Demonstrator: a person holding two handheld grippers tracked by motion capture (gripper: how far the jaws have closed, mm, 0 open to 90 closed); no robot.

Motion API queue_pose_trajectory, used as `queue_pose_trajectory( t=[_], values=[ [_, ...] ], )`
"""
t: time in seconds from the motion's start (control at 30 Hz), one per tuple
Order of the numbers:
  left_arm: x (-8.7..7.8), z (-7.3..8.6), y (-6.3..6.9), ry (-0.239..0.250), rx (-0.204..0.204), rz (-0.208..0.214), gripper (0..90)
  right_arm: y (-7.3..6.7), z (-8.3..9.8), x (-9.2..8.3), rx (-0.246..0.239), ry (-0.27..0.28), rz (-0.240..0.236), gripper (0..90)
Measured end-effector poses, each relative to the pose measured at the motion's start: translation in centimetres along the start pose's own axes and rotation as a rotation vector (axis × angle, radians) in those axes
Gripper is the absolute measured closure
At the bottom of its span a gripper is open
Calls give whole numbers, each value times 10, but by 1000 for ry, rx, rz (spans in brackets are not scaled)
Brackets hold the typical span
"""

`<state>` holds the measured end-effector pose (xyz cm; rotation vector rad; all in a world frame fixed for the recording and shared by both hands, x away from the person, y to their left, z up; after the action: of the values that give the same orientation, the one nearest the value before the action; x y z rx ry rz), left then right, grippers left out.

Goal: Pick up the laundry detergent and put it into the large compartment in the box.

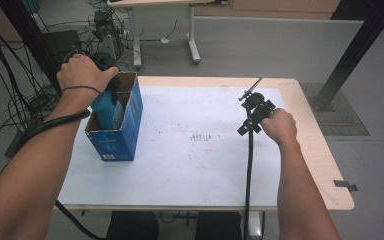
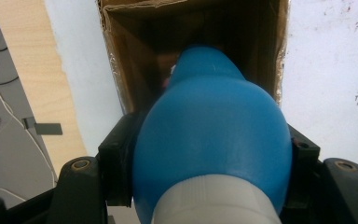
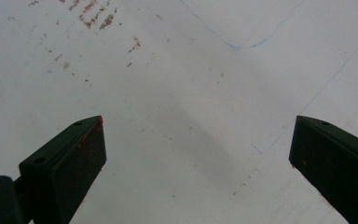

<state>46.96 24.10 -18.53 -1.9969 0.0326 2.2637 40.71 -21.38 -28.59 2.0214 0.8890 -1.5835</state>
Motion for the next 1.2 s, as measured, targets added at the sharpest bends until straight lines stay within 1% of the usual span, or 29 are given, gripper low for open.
queue_pose_trajectory(
  t=[0.03, 0.17, 0.33, 0.47, 0.9, 1.2],
  values=[
    [1, 0, 1, 1, -5, -1, 369, 0, 0, 0, -1, 0, -1, 39],
    [6, -1, 1, -10, 5, -6, 369, 0, 0, 0, -7, 4, 0, 39],
    [13, -2, 4, -17, 5, -11, 369, 0, 0, 0, -6, 10, 0, 38],
    [21, -3, 3, -26, -2, -3, 370, 0, 1, -1, -5, 12, -2, 39],
    [39, -5, 3, -46, 2, 2, 369, 1, 5, -3, 2, 28, 0, 38],
    [47, -7, 3, -60, -3, -2, 370, 2, 6, -3, 4, 31, -3, 37]
  ],
)
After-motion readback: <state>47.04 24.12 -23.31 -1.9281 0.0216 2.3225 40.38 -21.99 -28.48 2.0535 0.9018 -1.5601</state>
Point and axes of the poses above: each handheld gripper's, and its own axes: x roughly forward along the jaws, z roughly out of its underside, y roughly to its right, the point moved 7 cm from there along x, roughly forward along the jaws, and after that the axes turned 4 degrees about -z, right-handed, at the moved point
